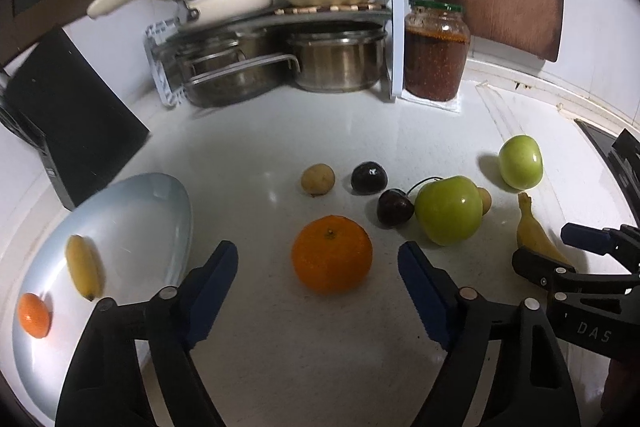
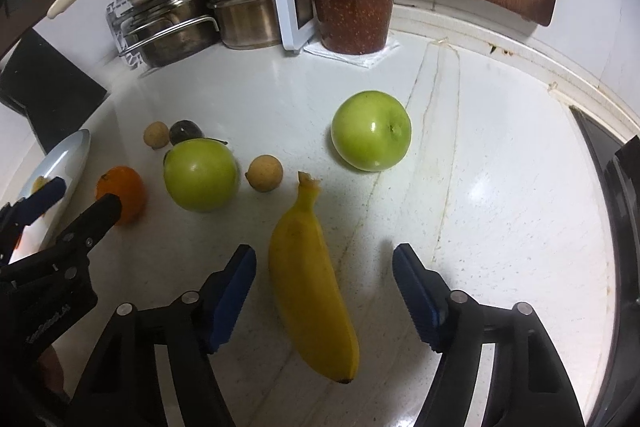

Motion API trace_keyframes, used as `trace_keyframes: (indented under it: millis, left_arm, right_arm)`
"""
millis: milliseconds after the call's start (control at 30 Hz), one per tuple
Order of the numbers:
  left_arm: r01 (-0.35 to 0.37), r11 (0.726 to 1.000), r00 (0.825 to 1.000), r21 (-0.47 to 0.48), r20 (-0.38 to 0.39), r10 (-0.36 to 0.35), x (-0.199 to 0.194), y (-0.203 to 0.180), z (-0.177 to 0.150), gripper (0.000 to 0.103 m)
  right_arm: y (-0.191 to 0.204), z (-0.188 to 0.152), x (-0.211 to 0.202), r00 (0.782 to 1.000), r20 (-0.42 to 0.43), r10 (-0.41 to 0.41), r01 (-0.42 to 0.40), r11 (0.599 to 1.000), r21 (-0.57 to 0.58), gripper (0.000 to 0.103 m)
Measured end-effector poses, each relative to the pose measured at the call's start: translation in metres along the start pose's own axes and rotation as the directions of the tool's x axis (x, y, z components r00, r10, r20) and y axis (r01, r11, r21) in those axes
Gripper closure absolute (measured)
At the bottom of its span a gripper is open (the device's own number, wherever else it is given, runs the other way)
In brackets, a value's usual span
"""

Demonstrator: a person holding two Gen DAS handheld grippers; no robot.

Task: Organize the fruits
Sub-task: 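Lower the left tool around a large orange while the right tool approaches another banana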

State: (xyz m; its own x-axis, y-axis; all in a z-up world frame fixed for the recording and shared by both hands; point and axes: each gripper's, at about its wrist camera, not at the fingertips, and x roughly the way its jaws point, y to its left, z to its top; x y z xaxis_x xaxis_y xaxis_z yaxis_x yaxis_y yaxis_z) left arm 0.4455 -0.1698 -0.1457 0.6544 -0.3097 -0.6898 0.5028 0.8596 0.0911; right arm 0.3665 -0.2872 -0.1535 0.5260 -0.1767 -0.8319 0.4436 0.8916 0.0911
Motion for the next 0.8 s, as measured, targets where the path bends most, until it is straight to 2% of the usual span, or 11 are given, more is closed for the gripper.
trace_keyframes:
  millis: [100, 233, 300, 433, 467, 600, 800]
  left_arm:
    - [0.0, 1.0, 1.0, -0.001, -0.009, 0.0, 0.005, -0.001, 0.001, 0.03]
    - [0.015, 1.0, 0.999, -0.011, -0.033, -0.016, 0.014, -0.002, 0.003, 0.033]
    - [0.009, 1.0, 0.999, -0.008, -0.038, -0.009, 0.017, -0.003, 0.004, 0.04]
    - [0.02, 1.0, 0.999, -0.008, -0.049, -0.02, 0.02, -0.004, 0.005, 0.048]
    - [0.023, 1.0, 0.998, -0.008, -0.052, -0.023, 0.021, -0.005, 0.006, 0.054]
    - [0.027, 1.0, 0.998, -0.006, -0.054, -0.028, 0.023, -0.005, 0.006, 0.055]
    - [0.04, 0.999, 0.997, -0.011, -0.061, -0.041, 0.02, -0.005, 0.005, 0.055]
  right_arm:
    - [-0.001, 0.0, 0.004, 1.0, -0.013, 0.006, -0.006, 1.0, 0.004, 0.037]
    - [0.001, 0.001, 0.006, 1.0, -0.01, 0.003, -0.004, 1.0, -0.01, 0.042]
    - [0.002, 0.002, 0.006, 1.0, -0.01, 0.0, 0.0, 1.0, -0.015, 0.046]
    - [0.002, 0.003, 0.006, 1.0, -0.002, 0.013, -0.013, 1.0, -0.022, 0.057]
    - [0.003, 0.003, 0.006, 1.0, -0.002, 0.019, -0.019, 1.0, -0.025, 0.061]
    - [0.007, 0.003, 0.005, 0.999, -0.001, 0.041, -0.041, 0.998, -0.037, 0.07]
    - [0.006, 0.004, 0.005, 0.999, -0.006, 0.052, -0.052, 0.998, -0.04, 0.071]
